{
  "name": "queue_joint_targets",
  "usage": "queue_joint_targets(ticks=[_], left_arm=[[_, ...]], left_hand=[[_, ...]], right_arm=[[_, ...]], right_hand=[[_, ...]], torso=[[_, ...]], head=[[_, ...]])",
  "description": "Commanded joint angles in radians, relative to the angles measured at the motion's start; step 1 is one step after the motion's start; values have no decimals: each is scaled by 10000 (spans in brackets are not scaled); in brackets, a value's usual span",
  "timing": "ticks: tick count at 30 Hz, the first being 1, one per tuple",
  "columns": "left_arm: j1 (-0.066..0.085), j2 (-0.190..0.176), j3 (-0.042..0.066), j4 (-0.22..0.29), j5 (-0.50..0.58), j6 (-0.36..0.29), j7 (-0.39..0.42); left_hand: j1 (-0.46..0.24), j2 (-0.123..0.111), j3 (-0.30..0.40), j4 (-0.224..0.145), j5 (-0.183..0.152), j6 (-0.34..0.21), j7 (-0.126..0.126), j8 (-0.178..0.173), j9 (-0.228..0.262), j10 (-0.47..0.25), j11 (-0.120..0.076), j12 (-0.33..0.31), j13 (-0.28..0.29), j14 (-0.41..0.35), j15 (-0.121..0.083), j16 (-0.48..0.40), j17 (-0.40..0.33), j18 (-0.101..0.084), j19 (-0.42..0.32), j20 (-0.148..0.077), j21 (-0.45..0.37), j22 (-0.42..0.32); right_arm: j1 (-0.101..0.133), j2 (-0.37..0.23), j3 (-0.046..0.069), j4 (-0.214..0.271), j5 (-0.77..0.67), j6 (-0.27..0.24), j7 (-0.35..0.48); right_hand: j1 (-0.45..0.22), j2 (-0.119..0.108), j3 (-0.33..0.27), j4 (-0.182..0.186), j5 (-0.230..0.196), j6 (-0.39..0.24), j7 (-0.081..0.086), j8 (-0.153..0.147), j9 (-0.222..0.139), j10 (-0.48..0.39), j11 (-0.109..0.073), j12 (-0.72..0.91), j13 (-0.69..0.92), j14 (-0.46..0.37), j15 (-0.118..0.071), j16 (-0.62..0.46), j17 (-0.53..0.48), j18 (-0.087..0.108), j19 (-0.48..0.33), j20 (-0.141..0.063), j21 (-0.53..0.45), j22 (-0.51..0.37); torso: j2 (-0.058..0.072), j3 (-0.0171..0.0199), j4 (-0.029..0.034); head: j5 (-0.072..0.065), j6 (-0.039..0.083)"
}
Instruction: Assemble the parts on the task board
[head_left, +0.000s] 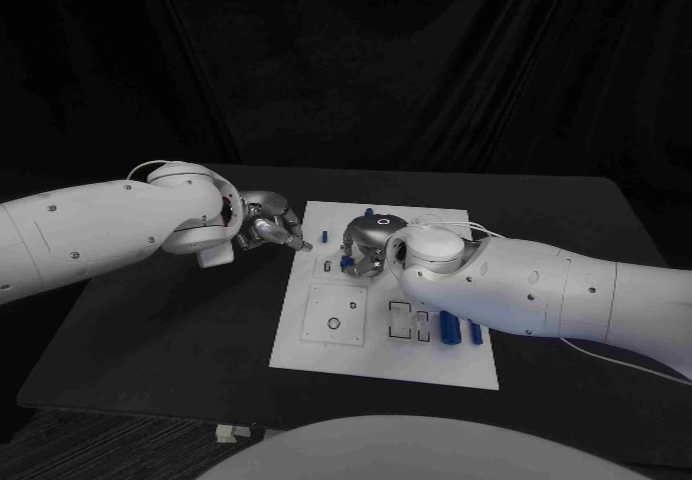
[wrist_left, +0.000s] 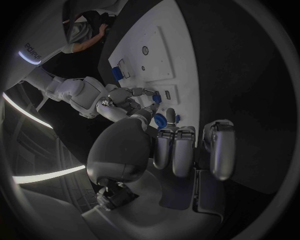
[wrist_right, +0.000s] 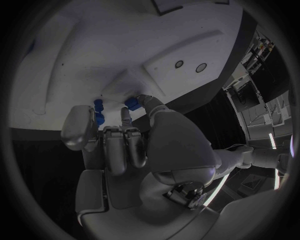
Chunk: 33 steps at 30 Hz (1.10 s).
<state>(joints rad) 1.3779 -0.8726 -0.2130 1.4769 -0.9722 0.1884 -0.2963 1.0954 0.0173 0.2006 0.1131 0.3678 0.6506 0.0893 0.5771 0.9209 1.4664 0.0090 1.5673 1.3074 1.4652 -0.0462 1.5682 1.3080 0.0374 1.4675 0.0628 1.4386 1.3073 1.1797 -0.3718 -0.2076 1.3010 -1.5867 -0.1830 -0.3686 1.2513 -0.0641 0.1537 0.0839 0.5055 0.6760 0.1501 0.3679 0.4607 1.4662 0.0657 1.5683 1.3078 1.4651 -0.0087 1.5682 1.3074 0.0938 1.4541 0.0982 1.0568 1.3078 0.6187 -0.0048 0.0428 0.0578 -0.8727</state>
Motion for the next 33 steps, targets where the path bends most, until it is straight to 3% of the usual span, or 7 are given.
queue_joint_targets(ticks=[1,9,19,33], left_arm=[[7,-9,6,30,73,-124,273],[7,-14,5,34,73,-111,287],[6,13,5,-40,73,-24,259],[6,31,4,-121,73,116,198]], left_hand=[[44,88,13,28,26,58,4,48,-12,1044,53,35,2634,1056,38,26,2628,11,129,69,-38,1859],[60,93,27,33,39,86,-5,63,-23,1044,46,35,2634,1056,33,26,2628,19,110,66,-67,1844],[63,90,29,38,41,88,-5,64,-30,1044,45,35,2634,1056,31,26,2628,29,86,65,-104,1825],[71,90,38,50,40,97,-8,67,-47,1044,41,35,2634,1056,28,26,2628,44,50,62,-160,1795]], right_arm=[[-34,34,6,-57,-17,44,53],[-42,64,6,-164,-17,-58,113],[-44,69,6,-233,-17,-234,287],[-44,42,6,-278,49,-375,435]], right_hand=[[99,-3,60,-26,-49,93,-13,47,-15,1046,17,25,2630,1057,31,26,2634,-6,-47,-24,-57,1386],[139,28,133,-77,-36,205,-36,67,-36,1046,-6,25,2630,1057,9,26,2634,3,-60,-41,-108,1374],[203,129,576,-257,701,718,-134,0,-231,1046,-101,25,2630,1057,-76,26,2634,4,-68,-121,-141,1371],[124,146,776,-302,820,1109,-215,-23,-323,1046,-170,25,2630,1057,-131,26,2634,8,-74,-166,-162,1371]], torso=[[4,-1,4],[5,-2,4],[0,-2,-2],[-1,-4,-3]], head=[[15,1],[27,1],[42,1],[66,1]])
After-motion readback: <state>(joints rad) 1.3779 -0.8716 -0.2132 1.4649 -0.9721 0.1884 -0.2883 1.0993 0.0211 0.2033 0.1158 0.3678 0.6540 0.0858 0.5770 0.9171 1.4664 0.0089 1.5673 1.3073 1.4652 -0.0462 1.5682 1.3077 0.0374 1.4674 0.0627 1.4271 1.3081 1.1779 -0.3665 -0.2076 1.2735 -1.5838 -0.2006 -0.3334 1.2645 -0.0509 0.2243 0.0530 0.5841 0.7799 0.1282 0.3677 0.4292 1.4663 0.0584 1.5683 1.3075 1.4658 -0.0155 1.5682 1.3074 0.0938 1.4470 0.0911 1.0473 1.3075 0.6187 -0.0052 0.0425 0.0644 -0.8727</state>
